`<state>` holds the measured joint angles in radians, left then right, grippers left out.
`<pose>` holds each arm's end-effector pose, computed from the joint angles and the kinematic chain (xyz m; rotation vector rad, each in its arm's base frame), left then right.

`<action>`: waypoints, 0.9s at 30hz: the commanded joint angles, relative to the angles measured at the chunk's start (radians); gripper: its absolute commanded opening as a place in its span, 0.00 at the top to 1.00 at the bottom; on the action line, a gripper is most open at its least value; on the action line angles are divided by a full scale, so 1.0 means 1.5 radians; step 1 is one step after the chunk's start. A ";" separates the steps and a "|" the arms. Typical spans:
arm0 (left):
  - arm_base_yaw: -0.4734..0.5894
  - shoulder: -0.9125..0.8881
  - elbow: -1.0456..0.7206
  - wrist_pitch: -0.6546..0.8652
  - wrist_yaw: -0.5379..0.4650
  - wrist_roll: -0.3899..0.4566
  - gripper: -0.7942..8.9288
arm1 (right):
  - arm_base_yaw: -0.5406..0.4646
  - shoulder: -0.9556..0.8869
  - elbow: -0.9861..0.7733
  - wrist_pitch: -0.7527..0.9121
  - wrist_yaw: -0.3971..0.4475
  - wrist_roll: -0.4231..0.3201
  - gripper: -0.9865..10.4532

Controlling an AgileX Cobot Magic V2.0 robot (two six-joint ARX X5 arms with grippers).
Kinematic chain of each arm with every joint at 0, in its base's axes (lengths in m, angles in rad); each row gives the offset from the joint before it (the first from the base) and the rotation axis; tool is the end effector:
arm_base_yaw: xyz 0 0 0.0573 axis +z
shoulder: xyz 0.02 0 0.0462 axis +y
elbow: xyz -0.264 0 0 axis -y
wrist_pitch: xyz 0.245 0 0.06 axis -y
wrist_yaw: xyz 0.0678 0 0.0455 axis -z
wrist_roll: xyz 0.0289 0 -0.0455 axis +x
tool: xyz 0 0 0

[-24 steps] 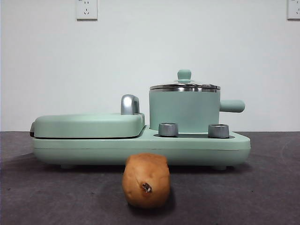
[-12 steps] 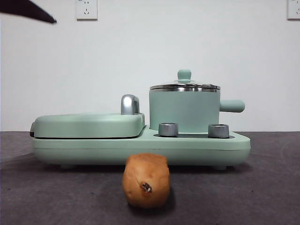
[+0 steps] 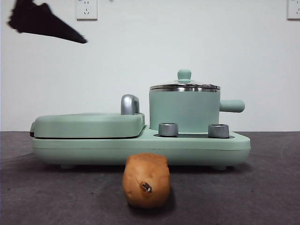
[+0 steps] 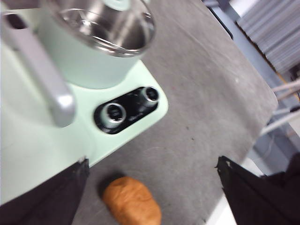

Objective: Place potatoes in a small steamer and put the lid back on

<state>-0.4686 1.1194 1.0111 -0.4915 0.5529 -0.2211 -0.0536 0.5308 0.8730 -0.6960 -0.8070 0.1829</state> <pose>0.1994 -0.1179 0.3221 -0.2216 0.7325 -0.9167 0.0863 0.0163 0.3455 0.3237 0.3974 0.7148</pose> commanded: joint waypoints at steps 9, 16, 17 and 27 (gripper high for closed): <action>-0.091 0.209 0.250 -0.067 -0.118 0.071 0.44 | -0.001 0.003 0.013 0.001 0.002 0.000 0.45; -0.120 0.373 0.455 -0.145 -0.207 0.091 0.45 | -0.001 0.003 0.013 0.000 0.002 0.000 0.45; -0.122 0.396 0.482 -0.151 -0.213 0.093 0.45 | -0.001 0.003 0.013 0.000 0.002 0.000 0.45; -0.124 0.572 0.655 -0.080 -0.240 0.125 0.45 | -0.001 0.003 0.013 0.000 0.002 0.000 0.45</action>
<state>-0.6456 1.9511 1.9625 -0.6243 0.1986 -0.0586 -0.0536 0.5308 0.8730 -0.6998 -0.8070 0.1833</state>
